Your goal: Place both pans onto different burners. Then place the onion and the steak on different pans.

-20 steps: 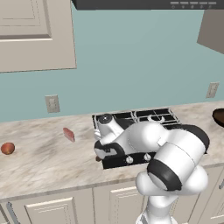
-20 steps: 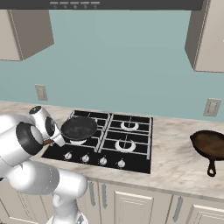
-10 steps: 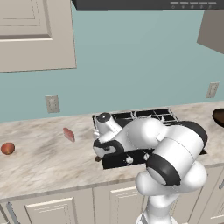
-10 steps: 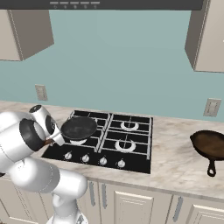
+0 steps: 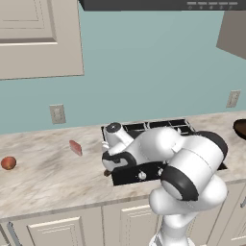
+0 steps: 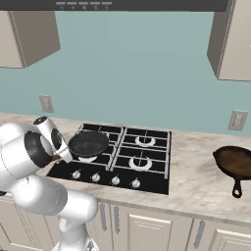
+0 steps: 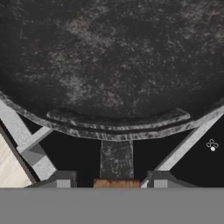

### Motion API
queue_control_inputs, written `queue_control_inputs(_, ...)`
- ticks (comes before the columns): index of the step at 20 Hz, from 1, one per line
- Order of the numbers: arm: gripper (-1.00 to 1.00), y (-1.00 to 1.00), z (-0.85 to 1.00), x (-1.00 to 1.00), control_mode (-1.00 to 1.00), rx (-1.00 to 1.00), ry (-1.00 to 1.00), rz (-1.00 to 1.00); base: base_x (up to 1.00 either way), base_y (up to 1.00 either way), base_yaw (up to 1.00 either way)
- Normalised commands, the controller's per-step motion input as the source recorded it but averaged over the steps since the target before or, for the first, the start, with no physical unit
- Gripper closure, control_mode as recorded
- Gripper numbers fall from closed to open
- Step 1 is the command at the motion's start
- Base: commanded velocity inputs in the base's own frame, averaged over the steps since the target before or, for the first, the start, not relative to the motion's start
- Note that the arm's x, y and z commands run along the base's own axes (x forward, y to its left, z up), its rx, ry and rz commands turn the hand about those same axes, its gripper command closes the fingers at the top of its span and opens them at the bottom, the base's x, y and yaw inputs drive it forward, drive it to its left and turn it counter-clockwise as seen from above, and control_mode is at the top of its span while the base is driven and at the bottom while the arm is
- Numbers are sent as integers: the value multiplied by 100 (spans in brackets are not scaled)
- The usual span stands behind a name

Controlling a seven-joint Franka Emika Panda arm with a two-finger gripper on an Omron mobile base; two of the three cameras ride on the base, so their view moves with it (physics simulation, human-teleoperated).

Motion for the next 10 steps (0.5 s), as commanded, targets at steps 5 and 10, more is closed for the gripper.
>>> queue_control_inputs(5,-100,0,0,0,-100,0,1,0,0,0,0)
queue_control_inputs(10,-100,0,0,0,-100,0,1,0,0,0,0)
